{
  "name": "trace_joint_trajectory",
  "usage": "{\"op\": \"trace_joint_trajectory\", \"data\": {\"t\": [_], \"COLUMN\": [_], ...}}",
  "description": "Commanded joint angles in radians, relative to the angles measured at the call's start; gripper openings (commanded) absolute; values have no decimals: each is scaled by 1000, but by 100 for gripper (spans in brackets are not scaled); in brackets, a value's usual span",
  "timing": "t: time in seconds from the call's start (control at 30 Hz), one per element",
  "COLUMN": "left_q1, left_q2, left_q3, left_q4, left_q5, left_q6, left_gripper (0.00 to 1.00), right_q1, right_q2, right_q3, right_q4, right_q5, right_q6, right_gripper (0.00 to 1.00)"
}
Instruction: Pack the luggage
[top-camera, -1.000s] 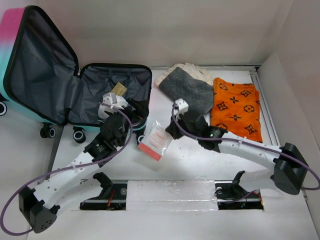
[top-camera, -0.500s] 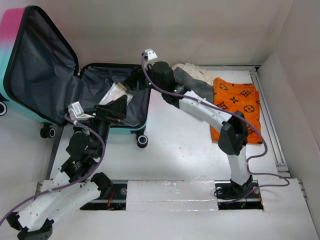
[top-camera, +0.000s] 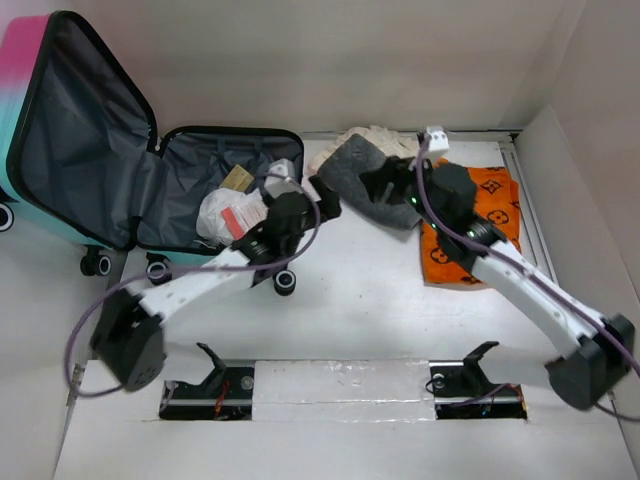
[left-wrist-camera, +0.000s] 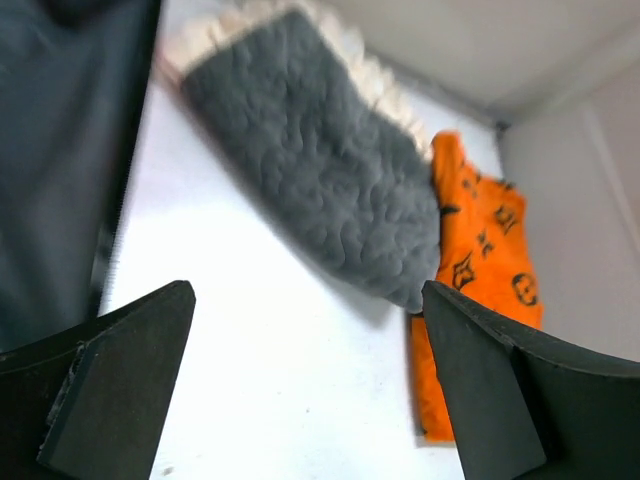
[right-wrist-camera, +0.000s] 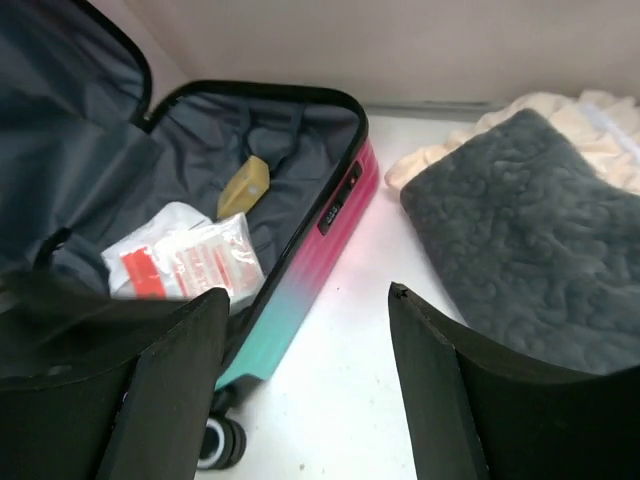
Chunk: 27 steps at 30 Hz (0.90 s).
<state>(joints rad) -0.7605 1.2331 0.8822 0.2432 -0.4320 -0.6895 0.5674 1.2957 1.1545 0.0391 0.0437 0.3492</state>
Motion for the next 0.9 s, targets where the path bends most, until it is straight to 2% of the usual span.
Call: {"op": "trace_joint_trajectory", "data": {"t": [0.0, 0.13, 0.2, 0.23, 0.27, 0.3, 0.33, 0.4, 0.5, 0.67, 0.73, 0.87], "left_q1": [-22, -42, -42, -42, -42, -42, -33, -33, -23, 35, 47, 56], "left_q2": [194, 458, 611, 662, 708, 751, 828, 885, 933, 933, 953, 1022], "left_q3": [130, 322, 449, 545, 546, 628, 659, 727, 719, 594, 594, 688], "left_q4": [39, -2, -33, -98, -131, -160, -201, -232, -254, -128, -113, -113], "left_q5": [65, 62, 53, 53, 53, 53, 44, 44, 30, 122, 122, 171], "left_q6": [-88, -122, -163, -188, -209, -231, -267, -298, -385, -479, -495, -515], "left_gripper": [92, 92, 92, 92, 92, 92, 92, 92, 92, 88, 85, 76], "right_q1": [-3, -23, -23, -23, -23, -23, -23, -23, -23, -32, -32, -32], "right_q2": [-123, -281, -344, -358, -371, -380, -392, -403, -443, -516, -532, -566], "right_q3": [-168, -329, -358, -378, -387, -388, -397, -397, -407, -417, -406, -406], "right_q4": [39, 7, -5, -14, -15, -15, -25, -38, -58, -79, -90, -110], "right_q5": [103, 113, 113, 113, 113, 113, 104, 104, 94, 94, 84, 74], "right_q6": [-16, -16, -16, -16, -16, -25, -26, -26, -26, -35, -35, -35], "right_gripper": [70, 70, 70, 70, 70, 70, 70, 70, 70, 70, 70, 70]}}
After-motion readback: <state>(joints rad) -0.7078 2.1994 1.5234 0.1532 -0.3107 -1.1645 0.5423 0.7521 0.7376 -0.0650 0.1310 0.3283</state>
